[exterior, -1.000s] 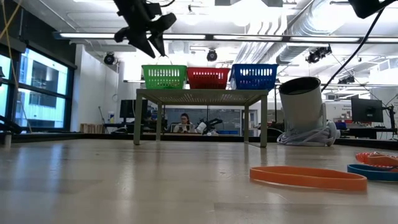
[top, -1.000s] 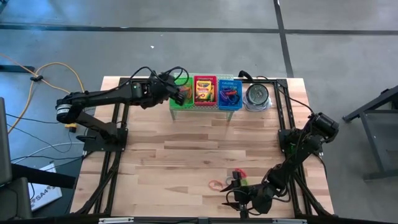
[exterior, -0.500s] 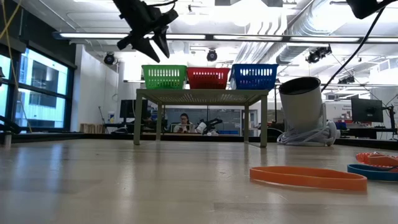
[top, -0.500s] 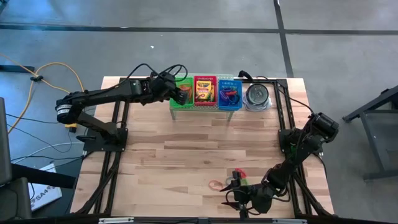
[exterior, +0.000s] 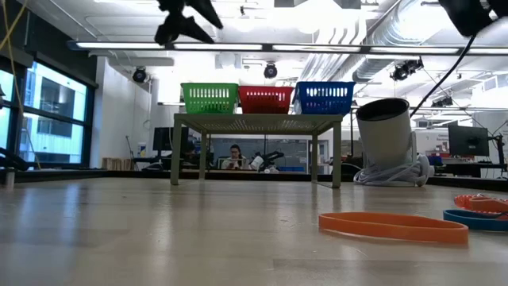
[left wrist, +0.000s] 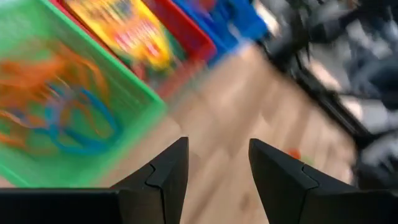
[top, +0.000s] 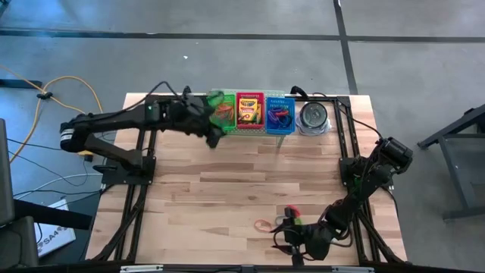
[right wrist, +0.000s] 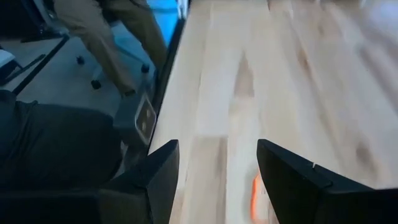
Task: Pick & Place Office Desk Supplies
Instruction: Put the orange spring keychain into the blue bin on the shelf
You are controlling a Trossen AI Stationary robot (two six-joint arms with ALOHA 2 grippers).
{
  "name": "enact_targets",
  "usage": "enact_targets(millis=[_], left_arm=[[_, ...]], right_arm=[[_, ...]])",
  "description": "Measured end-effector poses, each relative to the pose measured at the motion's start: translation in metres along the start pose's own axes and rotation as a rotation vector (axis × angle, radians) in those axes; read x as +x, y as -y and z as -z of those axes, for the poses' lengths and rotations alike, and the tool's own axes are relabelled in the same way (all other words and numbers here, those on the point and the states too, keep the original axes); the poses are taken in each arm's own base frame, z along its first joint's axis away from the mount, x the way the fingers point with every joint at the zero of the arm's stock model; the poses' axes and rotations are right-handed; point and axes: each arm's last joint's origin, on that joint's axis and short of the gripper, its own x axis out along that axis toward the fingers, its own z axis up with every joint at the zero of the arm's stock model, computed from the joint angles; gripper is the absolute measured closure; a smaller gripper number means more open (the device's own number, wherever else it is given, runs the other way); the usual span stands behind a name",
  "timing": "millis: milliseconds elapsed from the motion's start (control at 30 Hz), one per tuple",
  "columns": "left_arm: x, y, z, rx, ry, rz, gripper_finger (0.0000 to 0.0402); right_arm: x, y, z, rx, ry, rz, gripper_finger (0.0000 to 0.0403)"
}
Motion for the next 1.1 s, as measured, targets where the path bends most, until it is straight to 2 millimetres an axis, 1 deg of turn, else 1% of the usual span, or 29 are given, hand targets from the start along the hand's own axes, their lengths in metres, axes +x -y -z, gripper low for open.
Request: enact_targets(millis=[67, 167, 233, 433, 533, 667, 800, 967, 1100], left_arm=[[0.002, 0.008, 0.011, 0.029, -0.071, 0.023, 0.0238], [0.007, 0.019, 0.031, 0.081, -0.171, 0.009, 0.0238], [0.01, 0.028, 0.042, 0.096, -0.209, 0.009, 0.0238], [0.018, 0.058, 0.078, 0.143, -0.324, 0.045, 0.0238], [0.022, 0.074, 0.1, 0.169, -0.337, 0.017, 0.0238], [0.029, 0.091, 0.129, 0.261, -0.328, -0.03, 0.0238], [0.041, 0.104, 0.154, 0.324, -0.343, -0.042, 0.0238], [0.064, 0.116, 0.175, 0.34, -0.345, -0.019, 0.0238], [0.085, 0.12, 0.19, 0.357, -0.353, -0.022, 0.0238]], right_arm=[[0.0, 0.002, 0.005, 0.063, -0.06, -0.003, 0.0198], [-0.001, 0.007, 0.014, 0.163, -0.17, 0.016, 0.0198], [-0.001, 0.012, 0.02, 0.215, -0.244, 0.041, 0.0198], [-0.002, 0.027, 0.03, 0.242, -0.4, 0.136, 0.0198], [-0.006, 0.035, 0.037, 0.262, -0.471, 0.224, 0.0198], [-0.015, 0.046, 0.048, 0.337, -0.568, 0.388, 0.0198], [-0.02, 0.053, 0.05, 0.389, -0.542, 0.507, 0.0198], [-0.02, 0.054, 0.049, 0.389, -0.489, 0.536, 0.0198], [-0.021, 0.056, 0.05, 0.413, -0.483, 0.575, 0.0198]])
